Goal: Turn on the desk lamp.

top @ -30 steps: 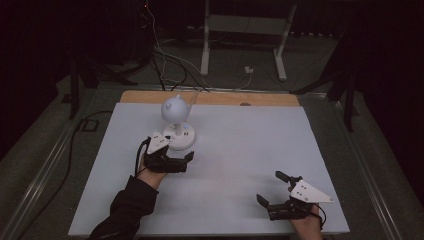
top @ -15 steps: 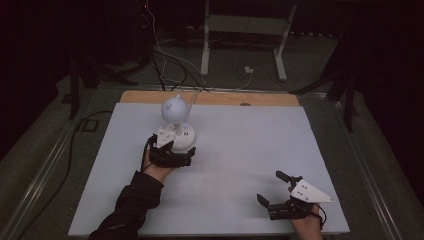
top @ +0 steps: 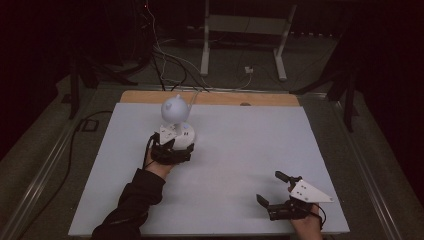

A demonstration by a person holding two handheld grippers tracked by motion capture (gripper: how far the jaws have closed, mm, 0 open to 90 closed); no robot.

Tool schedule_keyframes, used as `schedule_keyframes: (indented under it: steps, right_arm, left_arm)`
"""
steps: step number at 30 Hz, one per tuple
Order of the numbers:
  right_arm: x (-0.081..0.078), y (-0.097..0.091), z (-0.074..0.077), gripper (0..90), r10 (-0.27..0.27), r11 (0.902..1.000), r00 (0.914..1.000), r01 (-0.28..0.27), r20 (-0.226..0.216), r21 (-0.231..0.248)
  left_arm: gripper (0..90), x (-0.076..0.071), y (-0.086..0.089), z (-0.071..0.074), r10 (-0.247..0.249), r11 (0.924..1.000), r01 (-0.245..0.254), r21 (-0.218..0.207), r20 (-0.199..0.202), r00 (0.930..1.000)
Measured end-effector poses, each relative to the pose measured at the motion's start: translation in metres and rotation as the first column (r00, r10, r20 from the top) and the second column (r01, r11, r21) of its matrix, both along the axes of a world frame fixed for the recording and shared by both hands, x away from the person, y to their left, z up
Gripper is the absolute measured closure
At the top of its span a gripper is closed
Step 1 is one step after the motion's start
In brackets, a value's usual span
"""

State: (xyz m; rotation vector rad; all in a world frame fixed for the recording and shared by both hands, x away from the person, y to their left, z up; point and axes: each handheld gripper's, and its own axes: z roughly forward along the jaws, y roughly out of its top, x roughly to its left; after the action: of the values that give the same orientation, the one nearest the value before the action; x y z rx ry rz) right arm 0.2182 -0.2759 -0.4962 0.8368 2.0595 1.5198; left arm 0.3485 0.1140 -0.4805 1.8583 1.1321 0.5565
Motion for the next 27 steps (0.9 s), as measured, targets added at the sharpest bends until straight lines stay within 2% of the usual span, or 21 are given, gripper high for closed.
schedule_keyframes:
  steps: [1,3,5,6,7,8,9,11,12,13,14,23,27]
  right_arm:
    - [0.0,0.0,0.0,0.0,0.0,1.0,1.0,0.0,0.0,-0.001]
    - [0.0,0.0,0.0,0.0,0.001,1.0,1.0,-0.001,-0.001,0.0]
    - [0.0,0.0,0.0,0.0,0.002,1.0,1.0,-0.002,-0.001,0.0]
    - [0.0,0.0,0.0,0.0,0.002,1.0,1.0,-0.002,-0.001,0.0]
    - [0.0,0.0,0.0,0.0,0.002,1.0,1.0,-0.002,-0.003,0.0]
    - [0.0,0.0,0.0,0.0,0.002,1.0,1.0,-0.002,-0.003,0.0]
    - [0.0,0.0,0.0,0.0,0.002,1.0,1.0,-0.002,-0.004,0.001]
    - [0.0,0.0,0.0,0.0,0.002,1.0,1.0,-0.002,-0.003,0.0]
    - [0.0,0.0,0.0,0.0,0.002,1.0,1.0,-0.002,-0.003,0.002]
    - [0.0,0.0,0.0,0.0,0.002,1.0,1.0,-0.002,-0.003,0.002]
    - [0.0,0.0,0.0,0.0,0.002,1.0,1.0,-0.002,-0.002,0.002]
    - [0.0,0.0,-0.001,0.0,0.002,1.0,1.0,-0.002,-0.006,0.005]
    - [0.001,0.0,-0.001,0.0,0.002,1.0,1.0,-0.002,-0.007,0.004]
  left_arm:
    - [22.5,0.001,-0.001,-0.001,0.005,1.0,-0.005,0.005,-0.004,1.0]
    - [25.7,0.002,-0.001,-0.003,0.002,0.9999,-0.002,0.01,-0.008,1.0]
    - [32.6,0.003,-0.002,-0.004,0.004,0.9998,-0.004,0.018,-0.009,0.9999]
    - [32.6,0.003,-0.002,-0.004,0.005,0.9998,-0.004,0.02,-0.011,0.9999]
    - [37.2,0.003,-0.002,-0.005,0.006,0.9998,-0.006,0.021,-0.011,0.9999]
    - [37.2,0.004,-0.002,-0.005,0.012,0.9997,-0.012,0.022,-0.01,0.9999]
    - [42.6,0.005,-0.002,-0.006,0.017,0.9997,-0.017,0.02,-0.011,0.9998]
    - [44.8,0.006,-0.002,-0.006,0.025,0.9994,-0.025,0.026,-0.011,0.9996]
    - [50.8,0.006,-0.002,-0.007,0.027,0.9993,-0.027,0.028,-0.009,0.9996]
    - [50.8,0.007,-0.001,-0.007,0.028,0.9992,-0.028,0.028,-0.011,0.9995]
    - [55.0,0.008,-0.001,-0.008,0.03,0.9992,-0.03,0.028,-0.014,0.9994]
    - [65.5,0.014,0.0,-0.012,0.056,0.9972,-0.055,0.051,-0.02,0.9982]
    - [71.7,0.017,0.001,-0.014,0.062,0.9971,-0.061,0.044,-0.024,0.9978]
